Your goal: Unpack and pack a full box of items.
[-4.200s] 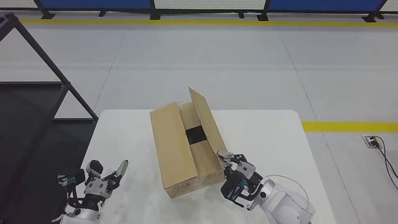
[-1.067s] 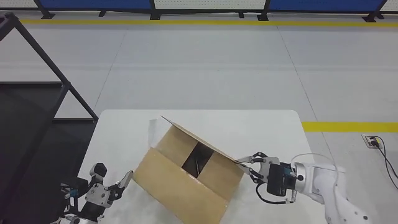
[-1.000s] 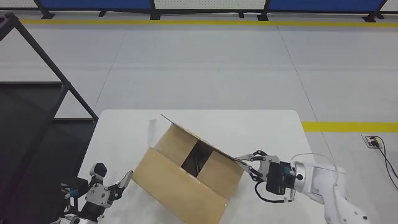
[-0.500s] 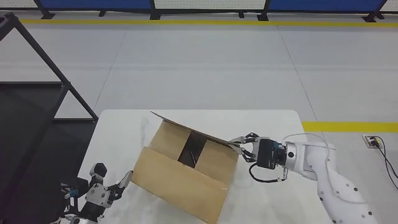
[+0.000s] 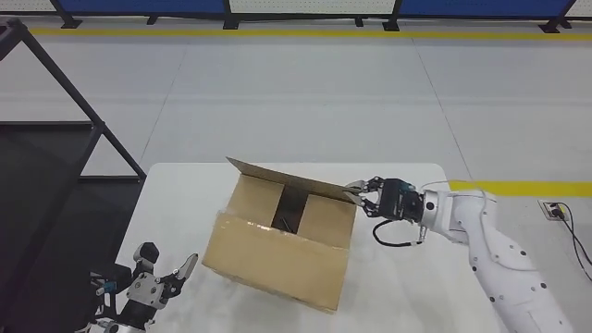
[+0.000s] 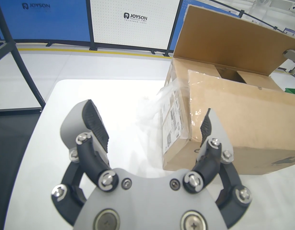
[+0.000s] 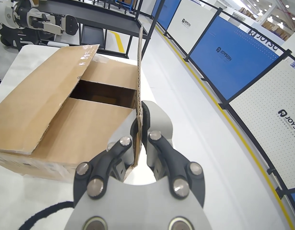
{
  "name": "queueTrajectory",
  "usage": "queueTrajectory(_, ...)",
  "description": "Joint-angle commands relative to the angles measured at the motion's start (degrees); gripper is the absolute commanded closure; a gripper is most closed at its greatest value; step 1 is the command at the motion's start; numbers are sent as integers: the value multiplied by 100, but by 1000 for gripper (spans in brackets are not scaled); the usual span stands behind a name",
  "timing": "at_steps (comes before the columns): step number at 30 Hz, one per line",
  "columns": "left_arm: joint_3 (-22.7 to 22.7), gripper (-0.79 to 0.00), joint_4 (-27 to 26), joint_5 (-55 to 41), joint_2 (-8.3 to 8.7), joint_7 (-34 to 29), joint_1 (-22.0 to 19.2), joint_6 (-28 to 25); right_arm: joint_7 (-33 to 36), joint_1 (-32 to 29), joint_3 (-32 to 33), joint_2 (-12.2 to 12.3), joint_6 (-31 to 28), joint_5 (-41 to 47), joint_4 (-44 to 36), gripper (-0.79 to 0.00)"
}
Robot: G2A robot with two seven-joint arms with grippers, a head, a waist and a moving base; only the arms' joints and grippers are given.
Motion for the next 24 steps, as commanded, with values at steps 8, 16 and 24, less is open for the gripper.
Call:
queueTrajectory(8, 0, -785, 0, 0, 0, 0, 0, 0, -51, 203, -76, 7, 69, 33, 352, -320)
queueTrajectory(16, 0, -785, 0, 0, 0, 0, 0, 0, -254, 234, -115, 36, 152, -1, 387, -785)
queueTrajectory(24, 88, -785, -18, 241, 15, -110, -28, -301, -789, -56, 97, 149, 381, -98, 145, -785)
